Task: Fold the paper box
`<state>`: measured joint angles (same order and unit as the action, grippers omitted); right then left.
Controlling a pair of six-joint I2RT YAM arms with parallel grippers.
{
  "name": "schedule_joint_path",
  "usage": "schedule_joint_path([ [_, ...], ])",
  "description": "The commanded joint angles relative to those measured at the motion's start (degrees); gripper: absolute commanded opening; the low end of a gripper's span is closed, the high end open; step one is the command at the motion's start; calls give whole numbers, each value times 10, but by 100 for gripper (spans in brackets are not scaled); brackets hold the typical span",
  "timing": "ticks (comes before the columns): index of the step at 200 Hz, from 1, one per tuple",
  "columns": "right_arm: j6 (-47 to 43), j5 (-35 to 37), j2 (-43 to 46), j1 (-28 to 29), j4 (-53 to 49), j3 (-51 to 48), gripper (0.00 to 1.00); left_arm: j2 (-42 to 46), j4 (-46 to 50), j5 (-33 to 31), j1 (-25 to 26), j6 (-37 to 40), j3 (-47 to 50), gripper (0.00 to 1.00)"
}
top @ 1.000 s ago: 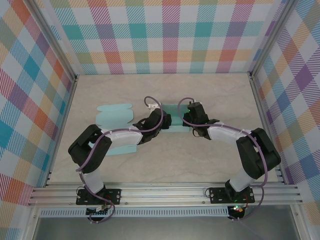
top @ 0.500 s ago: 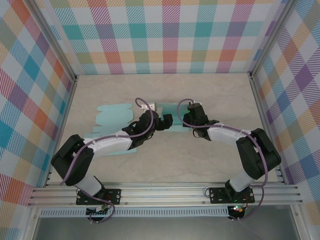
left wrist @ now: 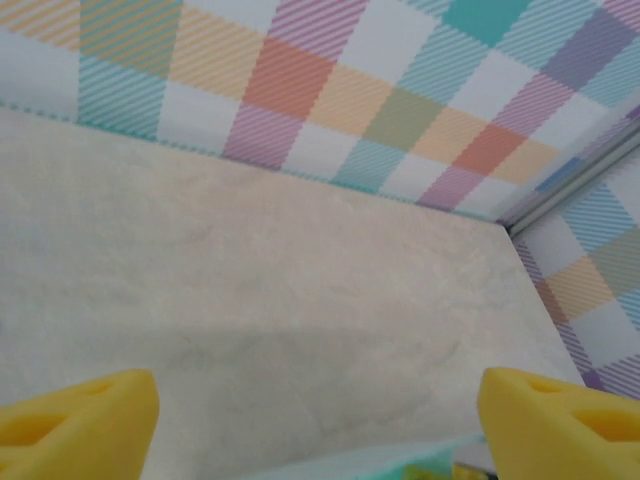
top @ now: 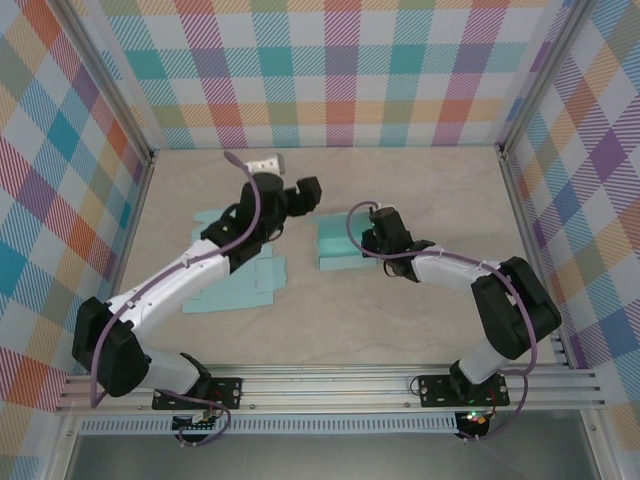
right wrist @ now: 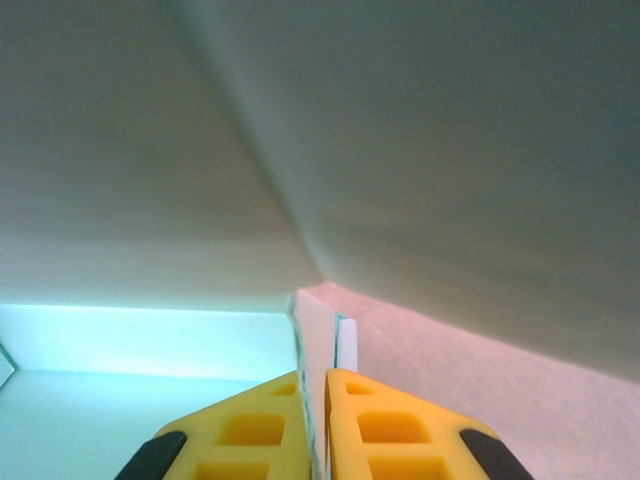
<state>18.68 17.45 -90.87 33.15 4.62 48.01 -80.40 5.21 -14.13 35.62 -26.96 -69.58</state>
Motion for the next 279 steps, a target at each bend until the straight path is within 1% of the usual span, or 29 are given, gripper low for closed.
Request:
schedule_joint_path([
  [1, -25, 13, 5, 9, -17, 11, 12, -54, 75, 72, -23, 25, -54, 75],
  [18, -33, 17, 9, 12, -14, 8, 13, -102, 87, 97, -33, 23, -96, 67],
  [42, -45, 24, 14, 17, -7, 2, 13, -163, 91, 155, -40, 5, -143, 49],
  [77, -65, 39, 24, 25, 11, -16, 15, -222, 84, 233, -40, -27, -174, 39],
  [104, -75, 43, 39, 27, 34, -40, 16, -241, 81, 254, -30, -38, -166, 33],
  [127, -76, 46, 55, 28, 41, -57, 18, -240, 81, 250, -14, -40, -147, 31],
  [152, -71, 47, 71, 29, 44, -75, 23, -232, 75, 247, -3, -47, -122, 29],
  [212, -56, 46, 125, 30, 28, -112, 35, -215, 81, 228, 25, -50, -93, 28],
  [229, -49, 49, 158, 30, 6, -123, 37, -212, 82, 223, 30, -49, -86, 28],
  [256, -34, 68, 216, 30, -57, -125, 42, -216, 81, 233, 38, -51, -76, 27],
  [279, -8, 100, 268, 30, -121, -123, 46, -217, 78, 240, 42, -53, -69, 26],
])
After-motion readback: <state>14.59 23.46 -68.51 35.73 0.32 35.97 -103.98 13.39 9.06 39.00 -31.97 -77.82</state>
